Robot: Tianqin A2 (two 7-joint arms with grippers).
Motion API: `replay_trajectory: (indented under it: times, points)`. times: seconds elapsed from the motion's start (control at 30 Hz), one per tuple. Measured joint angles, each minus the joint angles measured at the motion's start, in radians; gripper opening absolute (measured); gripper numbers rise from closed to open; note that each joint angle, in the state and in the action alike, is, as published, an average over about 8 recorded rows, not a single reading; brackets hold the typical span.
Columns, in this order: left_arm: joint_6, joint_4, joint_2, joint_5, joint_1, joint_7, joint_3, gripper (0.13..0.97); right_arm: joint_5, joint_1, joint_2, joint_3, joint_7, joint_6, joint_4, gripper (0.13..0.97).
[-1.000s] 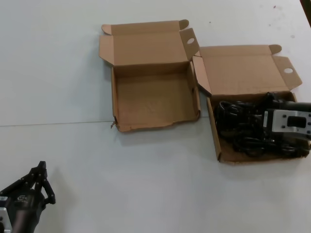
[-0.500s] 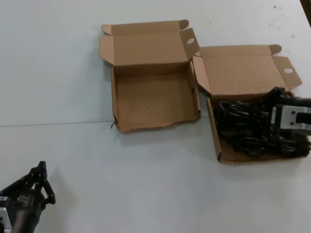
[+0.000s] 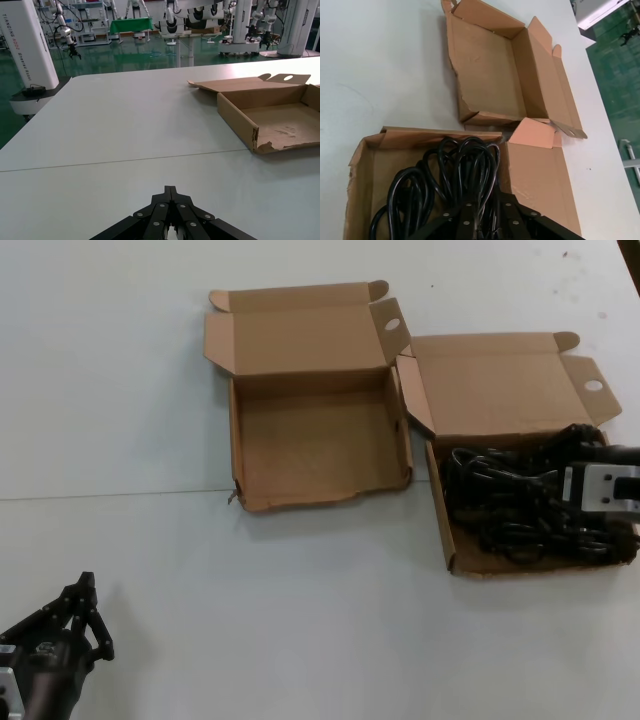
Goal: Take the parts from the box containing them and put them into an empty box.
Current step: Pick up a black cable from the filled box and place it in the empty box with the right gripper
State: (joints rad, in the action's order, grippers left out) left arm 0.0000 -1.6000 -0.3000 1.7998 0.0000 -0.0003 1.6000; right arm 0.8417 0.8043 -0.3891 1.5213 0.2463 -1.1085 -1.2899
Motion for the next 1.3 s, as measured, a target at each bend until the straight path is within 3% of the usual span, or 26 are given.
replay_trajectory:
  times: [0.13, 0.7, 1.13, 1.3]
  points:
    - [0.0, 0.0, 0.0, 0.0, 0.0, 0.0, 0.0, 0.156, -0.005, 0.01, -0.005, 0.012, 0.0, -0.008, 0.012, 0.21]
    - [0.0, 0.0, 0.0, 0.0, 0.0, 0.0, 0.0, 0.156, -0.059, 0.096, 0.001, 0.082, 0.0, 0.017, 0.155, 0.445]
    - [0.0, 0.0, 0.0, 0.0, 0.0, 0.0, 0.0, 0.156, -0.044, 0.155, 0.003, 0.143, 0.0, 0.078, 0.266, 0.39]
    - [0.0, 0.0, 0.0, 0.0, 0.0, 0.0, 0.0, 0.156, -0.035, 0.165, 0.0, 0.159, 0.0, 0.097, 0.284, 0.318]
